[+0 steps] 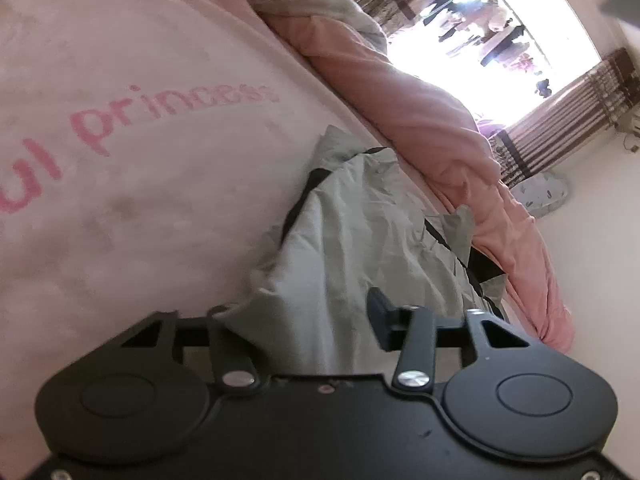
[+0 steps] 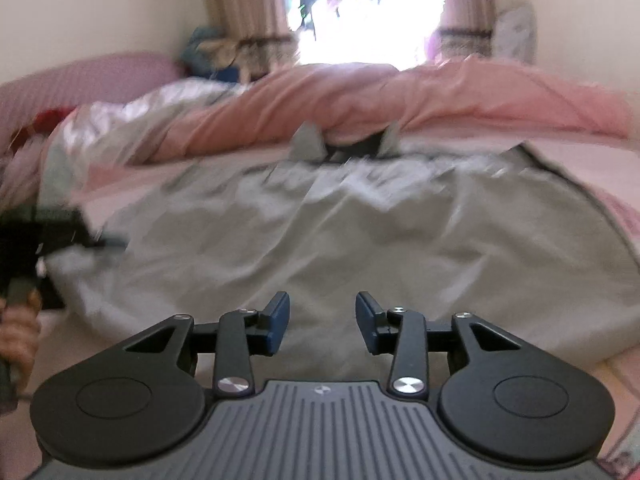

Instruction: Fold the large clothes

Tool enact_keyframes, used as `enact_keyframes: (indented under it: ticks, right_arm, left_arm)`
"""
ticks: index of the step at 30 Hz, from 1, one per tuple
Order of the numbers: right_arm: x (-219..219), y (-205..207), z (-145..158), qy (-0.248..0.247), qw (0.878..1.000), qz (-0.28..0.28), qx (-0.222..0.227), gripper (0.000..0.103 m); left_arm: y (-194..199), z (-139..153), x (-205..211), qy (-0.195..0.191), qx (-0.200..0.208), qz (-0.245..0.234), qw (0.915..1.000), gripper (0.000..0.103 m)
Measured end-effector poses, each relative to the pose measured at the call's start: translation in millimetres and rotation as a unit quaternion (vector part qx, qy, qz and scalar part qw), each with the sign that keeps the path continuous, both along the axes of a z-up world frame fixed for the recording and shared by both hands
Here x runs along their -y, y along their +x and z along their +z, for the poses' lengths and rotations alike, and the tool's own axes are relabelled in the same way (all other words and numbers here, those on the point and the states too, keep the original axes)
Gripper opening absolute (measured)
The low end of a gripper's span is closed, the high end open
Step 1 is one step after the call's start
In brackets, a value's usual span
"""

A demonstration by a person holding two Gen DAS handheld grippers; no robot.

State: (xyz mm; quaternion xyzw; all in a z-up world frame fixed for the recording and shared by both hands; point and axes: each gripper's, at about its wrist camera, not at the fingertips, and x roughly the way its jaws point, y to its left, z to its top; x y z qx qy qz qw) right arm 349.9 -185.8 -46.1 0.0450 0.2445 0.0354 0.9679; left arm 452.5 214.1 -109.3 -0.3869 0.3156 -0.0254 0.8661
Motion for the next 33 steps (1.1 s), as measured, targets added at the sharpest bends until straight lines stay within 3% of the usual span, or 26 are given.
enact_keyframes:
  ticks: [6, 12, 15, 19, 23, 27, 30, 33]
  right_arm:
    - [3, 14, -16, -0.004, 0.999, 0.002, -0.051, 0.046]
    - [-10, 9, -28, -0.049, 0.998, -0.001, -0.03, 0.046]
    - [-9, 10, -27, -0.043, 0.999, 0.001, -0.029, 0.047]
    - [8, 7, -18, -0.006, 0.999, 0.019, -0.032, 0.047]
    - [41, -4, -9, 0.025, 0.999, -0.018, -0.031, 0.047]
    - [87, -22, -2, 0.054, 0.996, -0.062, -0.019, 0.047]
    - [122, -39, 4, 0.061, 0.993, -0.1, -0.004, 0.047]
    - [157, -55, 6, 0.069, 0.987, -0.143, 0.005, 0.047]
  left_arm:
    - [-2, -1, -5, 0.002, -0.004, -0.006, 1.0, 0.032]
    - [-1, 4, -3, 0.012, -0.003, -0.013, 0.9998, 0.02]
    - [-2, 13, -1, 0.008, 0.01, -0.018, 0.9997, 0.011]
    - [-3, 39, 13, 0.014, 0.043, -0.037, 0.9983, 0.007]
    - [-4, 71, 46, 0.013, 0.089, -0.068, 0.9936, 0.005]
    - [-4, 103, 97, -0.016, 0.15, -0.126, 0.9806, 0.003]
    - [-2, 123, 159, -0.028, 0.193, -0.199, 0.9605, 0.003]
    - [3, 125, 228, -0.041, 0.203, -0.274, 0.939, 0.002]
